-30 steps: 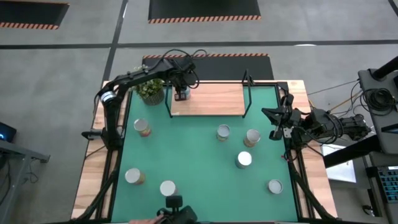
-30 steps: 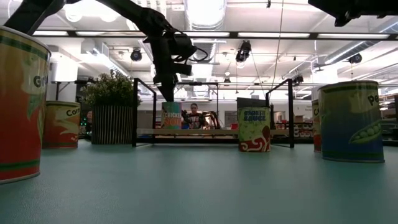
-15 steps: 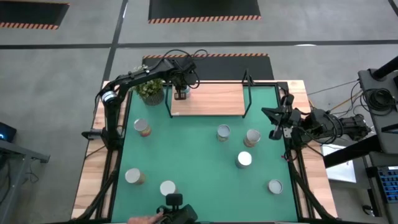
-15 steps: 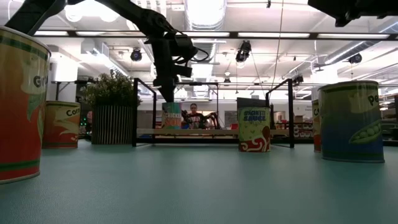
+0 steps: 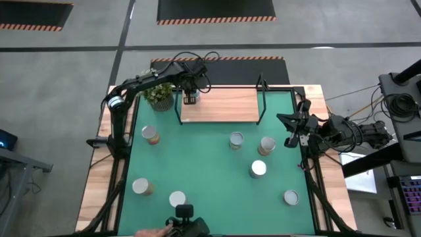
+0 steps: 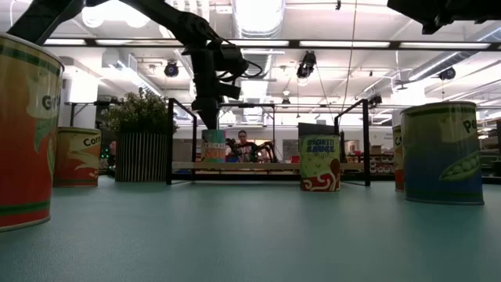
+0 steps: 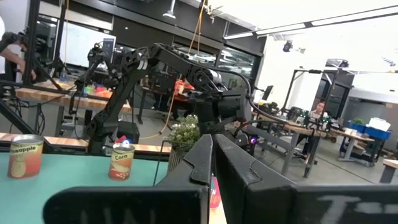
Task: Pick and place cans onto a shelf
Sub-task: Put the canned chicken soup on the shelf, then put the canned peas on the shelf
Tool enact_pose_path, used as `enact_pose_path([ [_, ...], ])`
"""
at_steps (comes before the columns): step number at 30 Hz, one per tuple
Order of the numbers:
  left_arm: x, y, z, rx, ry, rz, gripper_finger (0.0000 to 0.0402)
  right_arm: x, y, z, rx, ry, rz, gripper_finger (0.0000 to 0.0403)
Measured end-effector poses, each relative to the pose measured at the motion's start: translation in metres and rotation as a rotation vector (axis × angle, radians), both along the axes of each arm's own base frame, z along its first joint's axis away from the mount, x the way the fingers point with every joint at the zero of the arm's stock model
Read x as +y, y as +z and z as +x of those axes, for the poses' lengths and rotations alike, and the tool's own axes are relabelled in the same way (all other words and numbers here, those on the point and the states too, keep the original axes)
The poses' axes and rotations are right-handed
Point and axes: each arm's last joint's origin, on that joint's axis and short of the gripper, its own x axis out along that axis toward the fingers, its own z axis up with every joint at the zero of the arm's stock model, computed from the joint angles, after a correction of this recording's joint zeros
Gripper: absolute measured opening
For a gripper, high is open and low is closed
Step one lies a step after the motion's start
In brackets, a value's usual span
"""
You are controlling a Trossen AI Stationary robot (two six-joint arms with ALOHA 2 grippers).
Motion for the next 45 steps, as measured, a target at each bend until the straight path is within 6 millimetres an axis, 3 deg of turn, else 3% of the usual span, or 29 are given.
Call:
enact_pose_path([
  [6,-0.008,0.014,-0.001,-0.057,0.046,0.005,0.0,0.0,0.0,0.0,0.0,0.0,0.0,0.0009],
  [11,-0.035,0.043,0.002,-0.164,0.058,0.032,0.0,0.0,0.0,0.0,-0.002,0.001,0.0,0.0009],
  [15,-0.075,0.072,0.007,-0.285,0.029,0.045,0.0,0.0,0.0,0.0,-0.006,0.003,0.011,0.0009],
  [18,-0.117,0.094,0.012,-0.395,-0.078,0.045,0.0,0.0,0.0,0.0,-0.008,0.005,0.018,0.0009],
  [22,-0.174,0.107,0.008,-0.515,-0.239,0.054,0.0,0.0,0.0,0.0,-0.015,0.01,0.038,0.0009],
  [27,-0.227,0.102,-0.012,-0.662,-0.359,0.035,0.0,0.0,-0.001,0.003,-0.009,0.015,0.058,0.0009],
  [33,-0.263,0.083,-0.04,-0.83,-0.337,0.076,0.0,0.002,0.007,0.018,0.043,0.017,0.072,0.0009],
  [38,-0.276,0.068,-0.064,-0.901,-0.284,0.123,0.0,0.006,0.012,0.045,0.174,0.021,0.112,0.0009],
  [45,-0.275,0.061,-0.097,-1.022,-0.237,0.128,0.0,0.013,0.024,0.072,0.348,0.142,0.188,0.0009],
])
